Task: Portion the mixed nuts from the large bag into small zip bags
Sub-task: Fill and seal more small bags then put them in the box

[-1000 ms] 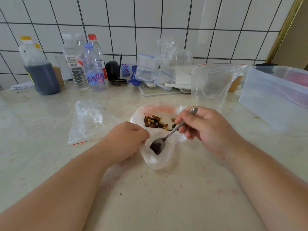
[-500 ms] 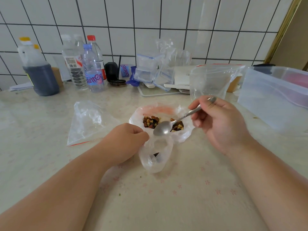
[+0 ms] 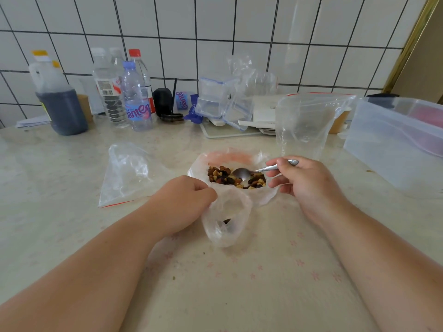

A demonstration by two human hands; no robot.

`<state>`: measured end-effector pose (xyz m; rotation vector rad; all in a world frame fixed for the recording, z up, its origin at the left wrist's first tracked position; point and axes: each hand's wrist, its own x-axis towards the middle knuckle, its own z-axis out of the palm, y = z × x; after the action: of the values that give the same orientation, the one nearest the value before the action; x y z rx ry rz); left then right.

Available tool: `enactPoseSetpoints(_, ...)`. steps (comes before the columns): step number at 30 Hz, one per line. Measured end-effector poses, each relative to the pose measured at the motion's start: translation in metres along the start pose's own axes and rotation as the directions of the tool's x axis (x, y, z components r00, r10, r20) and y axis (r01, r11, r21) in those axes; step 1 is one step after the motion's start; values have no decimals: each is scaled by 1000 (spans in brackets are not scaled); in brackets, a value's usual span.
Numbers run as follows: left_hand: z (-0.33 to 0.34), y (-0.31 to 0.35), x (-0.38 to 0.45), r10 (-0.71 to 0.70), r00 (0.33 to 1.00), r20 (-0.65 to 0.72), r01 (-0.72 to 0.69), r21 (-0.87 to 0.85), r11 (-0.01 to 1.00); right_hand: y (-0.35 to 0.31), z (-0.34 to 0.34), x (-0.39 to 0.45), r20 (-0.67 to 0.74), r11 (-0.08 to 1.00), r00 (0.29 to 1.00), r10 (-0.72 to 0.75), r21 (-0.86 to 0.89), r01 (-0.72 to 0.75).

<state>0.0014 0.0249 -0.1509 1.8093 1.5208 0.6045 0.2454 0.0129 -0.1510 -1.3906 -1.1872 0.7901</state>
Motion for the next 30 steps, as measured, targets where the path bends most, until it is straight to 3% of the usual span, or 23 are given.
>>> enactPoseSetpoints(7,0,0,0,6,1000,-1,-6,-2,1000,-1,-2,5,-31,986,994,104,133,-99)
enactPoseSetpoints(13,0,0,0,9,1000,-10,-9,9,1000,-4,5,-1,109,960,982,153,221,-174)
enactPoseSetpoints(21,0,3,-3,-4,1000,-22,3,-4,1000,-3,1,5,78,807,935,346,483,-339)
enactPoseSetpoints(30,-1,3,-4,-35,998,-60,32,-50,998,-18,-10,4,142,760,943,301,561,-327)
